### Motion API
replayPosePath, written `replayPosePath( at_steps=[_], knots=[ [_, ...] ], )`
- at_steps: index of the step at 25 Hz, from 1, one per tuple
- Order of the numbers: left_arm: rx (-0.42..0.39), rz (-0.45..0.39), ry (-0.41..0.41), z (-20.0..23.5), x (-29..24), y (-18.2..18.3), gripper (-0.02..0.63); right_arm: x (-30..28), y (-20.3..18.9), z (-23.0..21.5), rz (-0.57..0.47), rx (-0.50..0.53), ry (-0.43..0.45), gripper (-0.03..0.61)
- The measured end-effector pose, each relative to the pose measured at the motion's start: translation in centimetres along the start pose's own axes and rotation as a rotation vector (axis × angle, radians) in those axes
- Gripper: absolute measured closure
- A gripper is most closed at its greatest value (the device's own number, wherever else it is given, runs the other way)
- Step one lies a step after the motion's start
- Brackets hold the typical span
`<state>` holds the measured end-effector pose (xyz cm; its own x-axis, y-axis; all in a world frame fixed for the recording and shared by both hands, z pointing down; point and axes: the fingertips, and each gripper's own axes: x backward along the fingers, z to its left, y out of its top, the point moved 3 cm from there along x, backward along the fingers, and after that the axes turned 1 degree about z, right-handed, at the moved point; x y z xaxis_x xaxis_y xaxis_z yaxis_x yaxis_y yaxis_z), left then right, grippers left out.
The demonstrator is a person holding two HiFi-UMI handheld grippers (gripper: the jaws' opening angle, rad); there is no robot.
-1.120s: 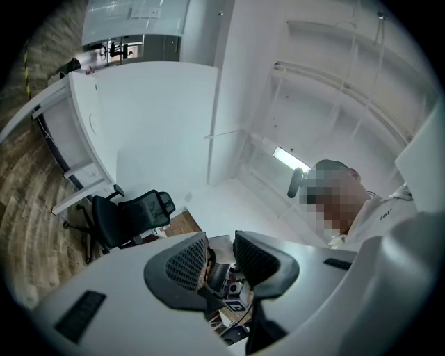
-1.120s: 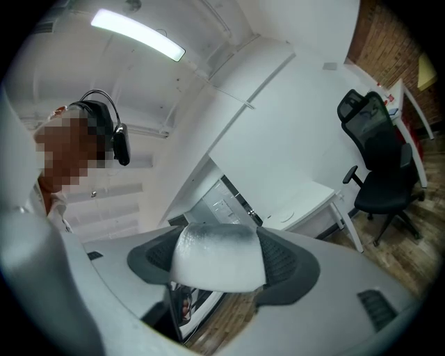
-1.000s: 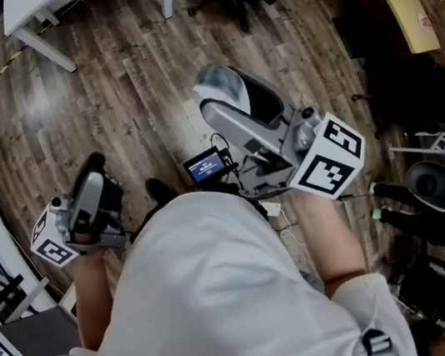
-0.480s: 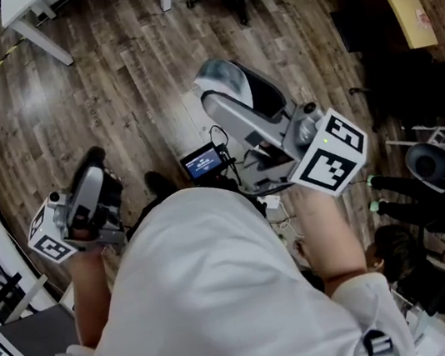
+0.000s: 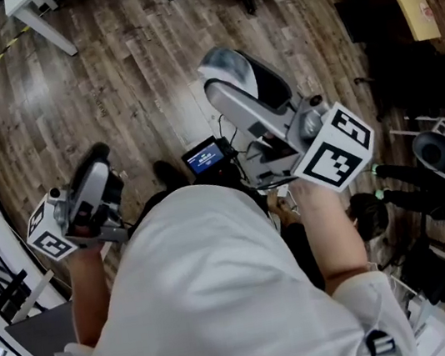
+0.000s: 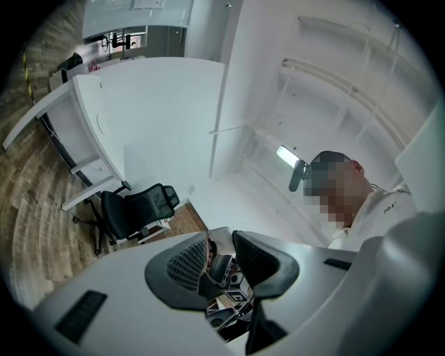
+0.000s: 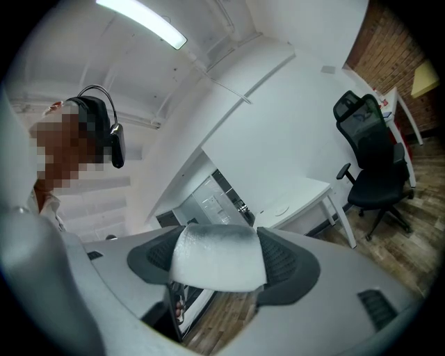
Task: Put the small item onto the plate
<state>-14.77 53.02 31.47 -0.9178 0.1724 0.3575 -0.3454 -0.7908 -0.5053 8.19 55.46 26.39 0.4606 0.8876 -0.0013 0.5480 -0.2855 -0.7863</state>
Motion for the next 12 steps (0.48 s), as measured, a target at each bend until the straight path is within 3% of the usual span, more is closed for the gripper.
replayPosePath(
  at_steps=[12],
  knots=[
    [0.013, 0.032, -0.004, 0.4, -0.6, -0.2, 0.486, -0.8, 0.5, 0.6, 0.003, 0.043, -0.009, 0.255]
  ],
)
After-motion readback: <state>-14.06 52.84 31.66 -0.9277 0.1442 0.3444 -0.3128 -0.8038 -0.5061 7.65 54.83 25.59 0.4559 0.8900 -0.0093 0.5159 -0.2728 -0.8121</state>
